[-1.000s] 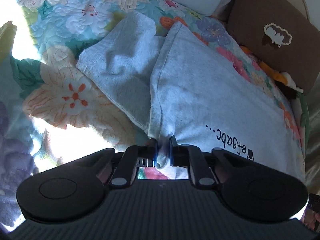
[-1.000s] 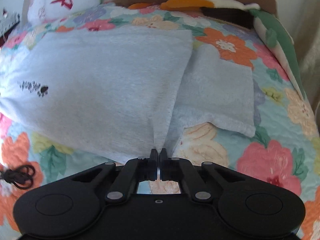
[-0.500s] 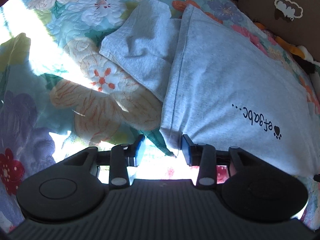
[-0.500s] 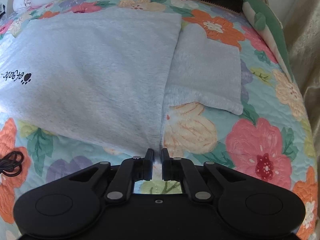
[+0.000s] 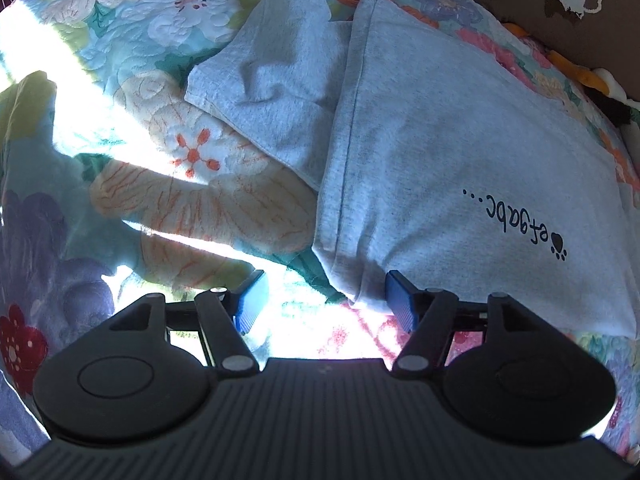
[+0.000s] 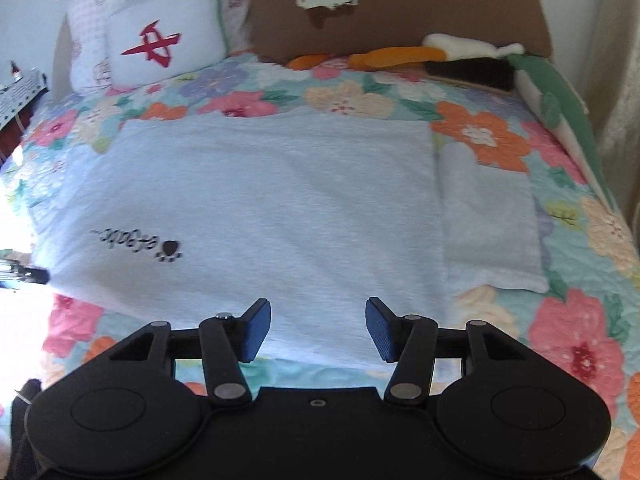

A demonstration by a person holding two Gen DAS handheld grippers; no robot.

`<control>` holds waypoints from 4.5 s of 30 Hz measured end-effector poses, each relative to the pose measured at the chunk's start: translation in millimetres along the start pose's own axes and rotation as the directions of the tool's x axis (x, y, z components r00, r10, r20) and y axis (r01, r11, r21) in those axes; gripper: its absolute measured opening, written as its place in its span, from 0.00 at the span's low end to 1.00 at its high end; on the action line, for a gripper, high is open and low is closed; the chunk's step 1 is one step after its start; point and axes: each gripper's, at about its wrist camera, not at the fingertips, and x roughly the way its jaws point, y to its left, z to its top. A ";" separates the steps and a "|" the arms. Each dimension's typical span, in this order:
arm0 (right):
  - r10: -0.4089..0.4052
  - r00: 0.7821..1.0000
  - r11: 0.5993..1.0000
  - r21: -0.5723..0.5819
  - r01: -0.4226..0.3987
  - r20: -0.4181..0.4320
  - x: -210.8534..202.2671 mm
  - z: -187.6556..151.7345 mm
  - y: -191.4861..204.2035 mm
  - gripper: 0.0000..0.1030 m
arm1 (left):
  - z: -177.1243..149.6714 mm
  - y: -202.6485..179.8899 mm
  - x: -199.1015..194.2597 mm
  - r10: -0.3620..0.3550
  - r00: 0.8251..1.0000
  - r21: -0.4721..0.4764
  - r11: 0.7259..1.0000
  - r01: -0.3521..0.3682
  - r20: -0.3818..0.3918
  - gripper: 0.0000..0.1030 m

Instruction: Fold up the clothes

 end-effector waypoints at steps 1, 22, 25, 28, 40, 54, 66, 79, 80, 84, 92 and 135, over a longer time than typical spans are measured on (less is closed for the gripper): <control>0.031 1.000 0.999 -0.012 -0.031 -0.007 2.7 2.9 11.6 0.56 | 1.8 -1.6 0.2 0.006 1.000 -0.008 1.000 -0.006 -0.003 0.63; 0.090 0.990 0.951 -0.285 -0.117 -0.106 64.6 23.4 157.6 0.56 | 9.7 21.6 20.2 -0.211 0.967 -0.150 0.961 0.232 0.142 0.07; 0.082 0.992 0.939 -0.326 -0.110 -0.098 67.6 24.7 170.4 0.56 | 12.5 20.4 18.9 -0.221 0.964 -0.145 0.959 0.243 0.150 0.07; 0.121 0.984 0.938 -0.311 -0.155 -0.127 72.5 26.4 182.9 0.57 | 15.2 21.0 14.7 -0.247 0.955 -0.132 0.954 0.270 0.164 0.06; 0.227 0.966 0.880 -0.400 -0.258 -0.124 102.2 20.4 243.0 0.59 | 23.3 36.1 6.2 -0.392 0.891 -0.167 0.886 0.432 0.229 0.05; 0.283 0.958 0.816 -0.516 -0.260 -0.035 101.1 3.4 264.6 0.58 | 18.9 38.7 11.4 -0.314 0.930 -0.156 0.925 0.345 0.192 0.05; 0.485 0.868 0.873 0.114 -0.474 -0.103 145.5 48.9 202.2 0.03 | 12.5 16.8 -12.2 -0.287 0.935 -0.076 0.948 0.308 0.208 0.16; 0.503 0.864 0.849 0.192 -0.493 -0.002 132.5 64.6 167.8 0.04 | 10.5 -29.6 17.0 -0.275 0.938 0.008 0.960 0.280 0.210 0.66; 0.496 0.868 0.853 0.185 -0.488 0.000 131.5 66.3 167.9 0.04 | 11.4 -31.2 19.4 -0.269 0.938 0.016 0.962 0.272 0.217 0.69; 0.511 0.859 0.848 0.177 -0.500 -0.020 132.2 75.3 158.9 0.04 | 17.3 -29.5 24.1 -0.313 0.928 -0.016 0.946 0.323 0.203 0.69; 0.581 0.812 0.805 0.191 -0.562 -0.059 124.0 91.2 143.8 0.04 | 11.6 -52.1 4.4 -0.359 0.891 0.199 0.929 0.312 0.279 0.69; -0.036 0.988 0.999 0.033 0.032 0.149 65.9 10.1 16.2 0.54 | -39.2 -197.4 25.7 -0.289 0.957 0.638 0.736 0.226 -0.006 0.17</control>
